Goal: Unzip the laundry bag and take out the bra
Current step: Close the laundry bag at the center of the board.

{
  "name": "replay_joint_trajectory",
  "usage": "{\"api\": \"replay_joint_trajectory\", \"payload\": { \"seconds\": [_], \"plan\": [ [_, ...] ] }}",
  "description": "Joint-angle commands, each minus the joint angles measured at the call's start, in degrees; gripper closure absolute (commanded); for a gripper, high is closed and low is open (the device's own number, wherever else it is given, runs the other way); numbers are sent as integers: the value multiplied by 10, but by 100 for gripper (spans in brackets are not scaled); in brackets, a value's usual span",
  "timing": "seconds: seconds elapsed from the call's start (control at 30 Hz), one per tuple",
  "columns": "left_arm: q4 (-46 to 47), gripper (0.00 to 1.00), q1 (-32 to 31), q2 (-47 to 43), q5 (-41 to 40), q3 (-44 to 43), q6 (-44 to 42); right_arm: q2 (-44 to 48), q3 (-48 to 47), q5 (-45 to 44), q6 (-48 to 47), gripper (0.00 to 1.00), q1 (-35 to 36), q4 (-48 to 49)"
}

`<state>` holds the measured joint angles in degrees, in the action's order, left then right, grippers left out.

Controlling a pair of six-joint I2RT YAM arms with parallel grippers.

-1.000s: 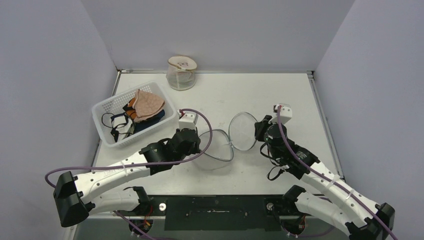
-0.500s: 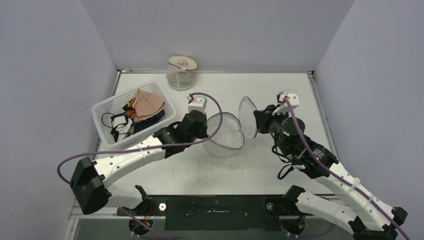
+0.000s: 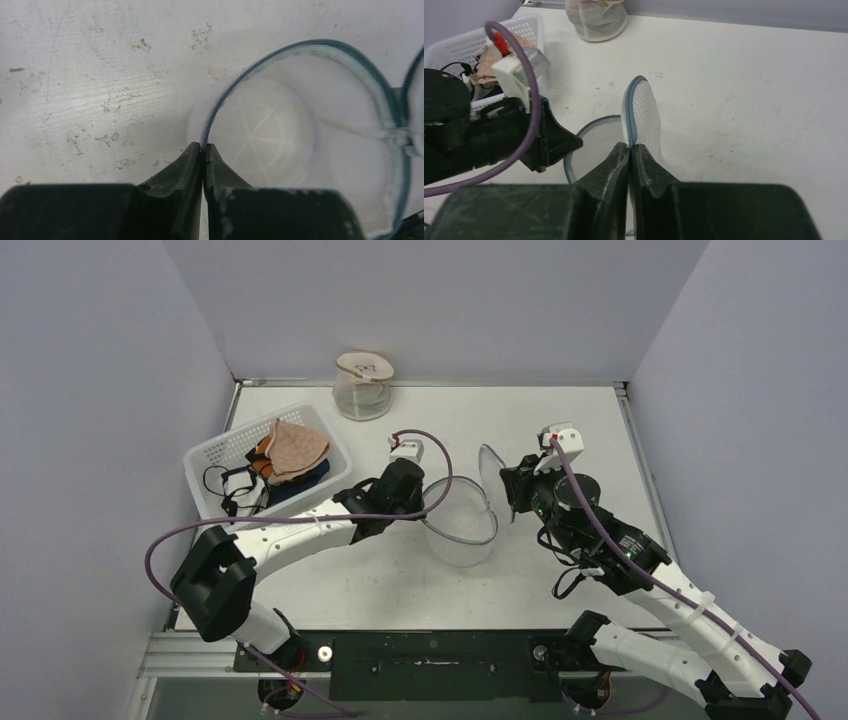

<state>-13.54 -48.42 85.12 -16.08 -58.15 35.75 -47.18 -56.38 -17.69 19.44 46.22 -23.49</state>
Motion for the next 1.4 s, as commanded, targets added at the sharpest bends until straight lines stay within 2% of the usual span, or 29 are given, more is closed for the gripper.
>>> {"api": "replay_joint_trajectory", "payload": {
  "seconds": [0.0, 0.13, 0.27, 0.43, 0.63, 0.7, 0.83, 0.9, 1.13, 1.27, 1.37],
  "plan": [
    [38, 93, 0, -65, 26, -46, 13, -14, -40, -70, -27, 95, 4, -9],
    [62, 92, 0, -62, 43, -18, 24, -21, -12, -152, -19, 95, 5, -9],
    [65, 95, 0, -40, 67, 2, 41, -27, 27, -228, 15, 95, 5, -13],
    [98, 92, -1, -79, 58, 38, 60, -34, 19, -246, 39, 95, 13, -16],
    [78, 89, -1, -73, 49, 47, 61, -59, 43, -231, 72, 95, 22, -13],
    [80, 82, 0, -80, 50, 53, 64, -54, 57, -222, 79, 95, 25, -6],
    [75, 58, -1, -103, 46, 52, 71, -47, 60, -215, 85, 95, 29, -9],
    [67, 51, -1, -114, 46, 43, 75, -44, 58, -213, 84, 95, 30, -10],
    [39, 36, -19, -150, 40, 9, 106, -46, 57, -193, 88, 95, 31, -11],
    [89, 31, -37, -170, 64, 18, 129, -44, 57, -152, 99, 95, 31, 2],
    [117, 27, -38, -162, 99, 10, 145, -22, 82, -105, 72, 95, 32, 46]
  ]
}}
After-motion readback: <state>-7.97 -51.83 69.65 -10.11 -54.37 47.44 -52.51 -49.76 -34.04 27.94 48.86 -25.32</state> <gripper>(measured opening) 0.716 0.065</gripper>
